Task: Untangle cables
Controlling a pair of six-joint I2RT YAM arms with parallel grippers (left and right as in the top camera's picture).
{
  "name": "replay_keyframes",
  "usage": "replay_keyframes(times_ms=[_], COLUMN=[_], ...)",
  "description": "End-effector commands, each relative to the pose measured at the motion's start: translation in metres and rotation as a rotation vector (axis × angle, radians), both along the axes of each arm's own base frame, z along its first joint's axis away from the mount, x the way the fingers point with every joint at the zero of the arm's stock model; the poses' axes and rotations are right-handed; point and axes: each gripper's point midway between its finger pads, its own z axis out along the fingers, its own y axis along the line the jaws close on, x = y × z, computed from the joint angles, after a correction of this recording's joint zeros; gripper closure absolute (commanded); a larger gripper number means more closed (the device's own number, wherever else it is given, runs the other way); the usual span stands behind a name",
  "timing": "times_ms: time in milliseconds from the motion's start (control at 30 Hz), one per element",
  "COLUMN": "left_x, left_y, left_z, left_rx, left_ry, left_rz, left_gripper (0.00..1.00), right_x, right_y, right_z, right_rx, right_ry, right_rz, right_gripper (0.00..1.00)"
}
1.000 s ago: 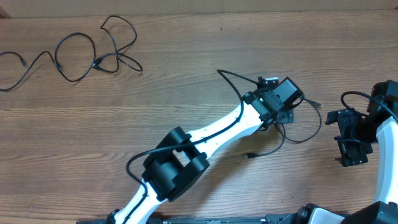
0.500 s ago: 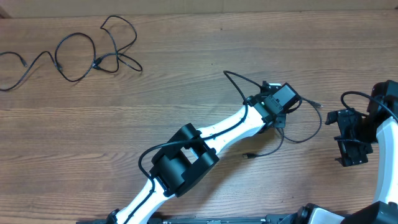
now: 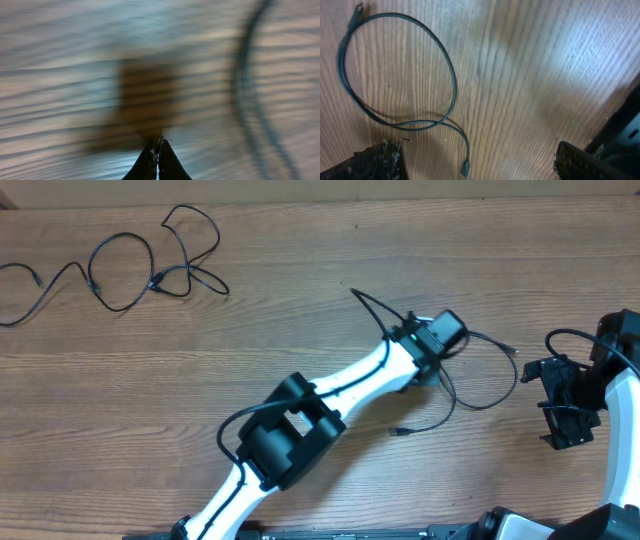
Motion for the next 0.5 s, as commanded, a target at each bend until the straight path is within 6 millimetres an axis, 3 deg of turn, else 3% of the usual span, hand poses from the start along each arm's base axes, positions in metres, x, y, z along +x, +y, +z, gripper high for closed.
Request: replay_keyframes(times_ms=[0,100,133,200,300,467], left_x=[0.026,0.039,0.045,0.051,0.058,0.061], left_y=[0.026,0.064,0.086,0.112,0.156,0.226], left_z=[0.063,0.105,0.133,0.162,0.199,0.231], left_rx=[0.004,0.045,0.038,0.021,-0.003,0.001], left_ry=[-0.12,-0.187,-0.215,-0.238,-0.264,-0.272], left_rz=[0.048,0.12,0.162,0.211,0.294,0.432], left_gripper=[0.9,0.67,0.43,0.39,0.22,0.1], right_x=[0.013,0.035,0.045,0.052,0.061,0.082], right_y=[0.004,0.034,0.055,0.069,0.086,0.098], right_z=[0.004,0.0,-0.004,-0.011,-0.02,-0.017], right_rx=[-0.015,0.06,0.096,0.088,0.071,0.039], right_ry=[-0.067,-0.186,-0.249,-0.278,-0.296,-0.373], right_rz=[0.127,0.357,0.484,0.579,0.67,0.727], right_gripper=[0.0,0.0,0.0,0.0,0.02,0.0])
